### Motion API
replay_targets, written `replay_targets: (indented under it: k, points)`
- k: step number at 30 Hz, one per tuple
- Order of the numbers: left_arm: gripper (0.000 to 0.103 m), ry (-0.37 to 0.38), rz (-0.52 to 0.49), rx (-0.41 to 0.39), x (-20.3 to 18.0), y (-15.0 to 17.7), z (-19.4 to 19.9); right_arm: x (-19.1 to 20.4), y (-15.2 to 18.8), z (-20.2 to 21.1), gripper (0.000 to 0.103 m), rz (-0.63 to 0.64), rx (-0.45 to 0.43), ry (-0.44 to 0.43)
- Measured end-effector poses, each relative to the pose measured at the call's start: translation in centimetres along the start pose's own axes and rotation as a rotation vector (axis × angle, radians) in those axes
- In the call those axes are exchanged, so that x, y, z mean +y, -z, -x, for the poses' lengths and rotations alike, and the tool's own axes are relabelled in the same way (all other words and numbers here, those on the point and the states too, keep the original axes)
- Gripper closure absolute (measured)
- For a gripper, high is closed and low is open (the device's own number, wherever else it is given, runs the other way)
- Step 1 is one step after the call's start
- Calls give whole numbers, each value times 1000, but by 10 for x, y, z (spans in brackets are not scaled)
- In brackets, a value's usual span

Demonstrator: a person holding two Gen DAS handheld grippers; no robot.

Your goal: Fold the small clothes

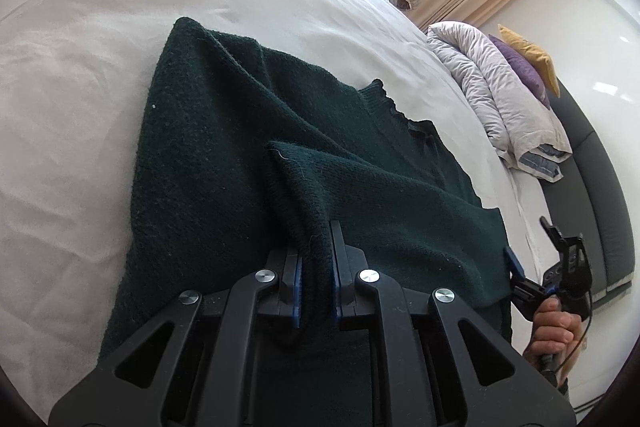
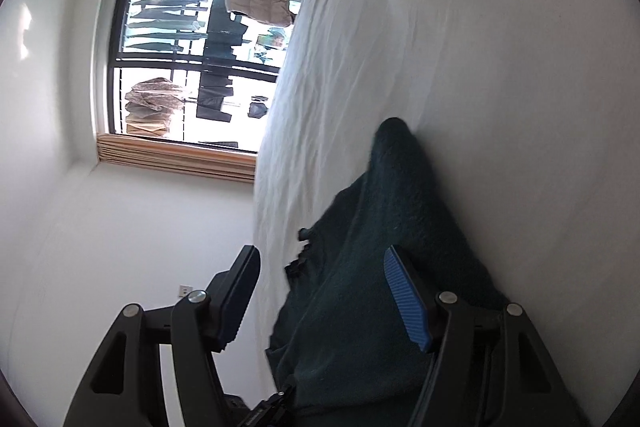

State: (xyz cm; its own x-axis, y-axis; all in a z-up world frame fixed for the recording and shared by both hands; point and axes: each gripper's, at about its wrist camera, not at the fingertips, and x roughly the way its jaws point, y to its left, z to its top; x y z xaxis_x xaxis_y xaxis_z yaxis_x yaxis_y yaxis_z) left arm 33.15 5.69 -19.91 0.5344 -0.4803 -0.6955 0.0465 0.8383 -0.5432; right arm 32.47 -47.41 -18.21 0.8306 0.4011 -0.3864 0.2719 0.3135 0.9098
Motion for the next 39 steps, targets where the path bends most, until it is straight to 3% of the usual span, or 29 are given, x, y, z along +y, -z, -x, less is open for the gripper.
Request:
replay_targets:
  k: [3,5,7,9,14,17,18,21,23,25,27,31,34,37,39]
  points:
    - [91,9,-1,-3,3,1,0,-14,-10,6,48,-8,-24,-5]
    - [91,16,2,-1,4,0,0,-15,-15,16,49,7,-47,17]
    - [91,34,14,-1,7,0,0,-11,-20,33,42,10,-100,48]
    - [90,44,15,-4,9,0,-1,0,-22,46,36,25,-127,3]
    - [90,51,7,-23,9,2,1,51,4,16,32,191,20,-63]
    - [89,51,26,-30,9,2,9,42,20,-9,32,209,83,6]
    - [88,34,25,-36,8,2,13,33,22,-15,34,194,91,32]
    - [89,-51,-4,-68,5,4,28,19,22,-13,58,207,80,73]
    - [89,-121,-15,-94,0,4,38,22,18,-6,53,195,75,56]
    - [89,-194,-25,-144,-9,0,50,32,19,4,32,187,49,38]
    - [89,-156,-59,-182,-26,-4,59,44,20,9,26,206,33,-9]
    - [89,-156,-222,-91,-68,-3,30,42,25,-6,27,216,82,28]
    - [89,-221,-206,0,-54,9,-2,26,25,-4,41,226,83,46]
    - [89,-162,-199,-35,-43,13,1,19,23,14,41,221,69,37]
    - [89,-139,-184,-31,-38,12,1,21,24,29,32,203,42,-3]
